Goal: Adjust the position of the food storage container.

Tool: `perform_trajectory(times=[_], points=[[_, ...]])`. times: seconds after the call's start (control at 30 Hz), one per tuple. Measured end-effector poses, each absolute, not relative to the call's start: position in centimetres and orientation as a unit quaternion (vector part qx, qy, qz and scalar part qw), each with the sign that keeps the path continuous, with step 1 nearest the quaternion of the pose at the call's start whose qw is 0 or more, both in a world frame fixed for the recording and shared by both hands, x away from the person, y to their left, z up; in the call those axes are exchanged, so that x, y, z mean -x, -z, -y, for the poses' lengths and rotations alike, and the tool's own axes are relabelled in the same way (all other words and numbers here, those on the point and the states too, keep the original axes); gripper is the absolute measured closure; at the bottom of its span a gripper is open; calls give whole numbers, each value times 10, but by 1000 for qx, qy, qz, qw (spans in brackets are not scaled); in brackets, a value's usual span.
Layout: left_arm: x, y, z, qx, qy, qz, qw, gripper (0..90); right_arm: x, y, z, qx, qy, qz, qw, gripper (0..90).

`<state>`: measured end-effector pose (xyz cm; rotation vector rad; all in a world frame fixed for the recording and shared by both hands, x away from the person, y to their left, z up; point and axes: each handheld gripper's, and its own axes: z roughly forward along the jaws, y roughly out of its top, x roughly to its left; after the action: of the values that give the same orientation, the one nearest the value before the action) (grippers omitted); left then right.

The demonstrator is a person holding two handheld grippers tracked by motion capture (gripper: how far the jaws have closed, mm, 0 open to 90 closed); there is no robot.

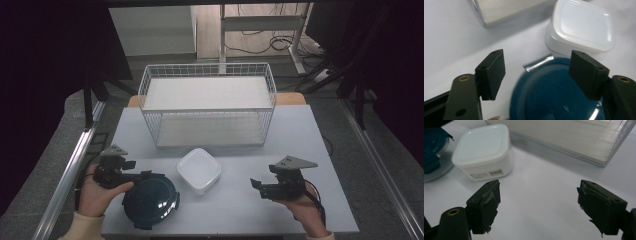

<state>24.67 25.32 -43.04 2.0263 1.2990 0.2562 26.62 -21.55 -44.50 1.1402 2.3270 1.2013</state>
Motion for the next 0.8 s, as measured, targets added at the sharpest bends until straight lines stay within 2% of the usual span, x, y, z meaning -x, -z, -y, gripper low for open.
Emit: perform_trajectory(times=[0.23,0.8], points=[[-230,444,-267,-764,-83,-520,373,240,-262,443,206,-404,-425,-801,121,169],[-222,447,-278,-754,-78,-518,397,212,-261,446,196,-415,-424,-797,113,153]])
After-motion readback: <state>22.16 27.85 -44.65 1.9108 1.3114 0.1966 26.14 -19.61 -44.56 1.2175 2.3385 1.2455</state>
